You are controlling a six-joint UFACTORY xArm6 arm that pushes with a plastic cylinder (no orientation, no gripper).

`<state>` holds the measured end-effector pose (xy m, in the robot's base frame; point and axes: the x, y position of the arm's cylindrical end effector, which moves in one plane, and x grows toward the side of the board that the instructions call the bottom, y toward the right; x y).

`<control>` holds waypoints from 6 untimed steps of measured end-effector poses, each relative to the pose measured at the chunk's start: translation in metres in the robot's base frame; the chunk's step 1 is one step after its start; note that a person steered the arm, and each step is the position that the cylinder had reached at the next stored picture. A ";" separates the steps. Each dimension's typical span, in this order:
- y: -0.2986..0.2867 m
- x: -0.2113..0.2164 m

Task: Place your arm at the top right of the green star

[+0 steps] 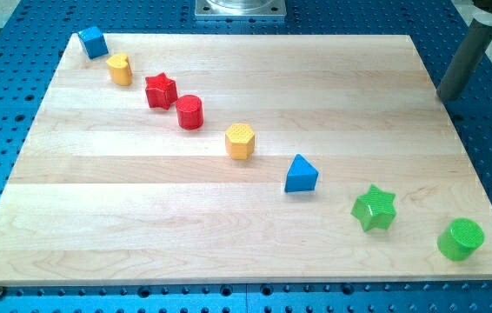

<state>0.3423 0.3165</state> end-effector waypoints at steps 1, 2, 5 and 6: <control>-0.002 0.000; -0.039 0.000; -0.080 0.153; -0.118 0.188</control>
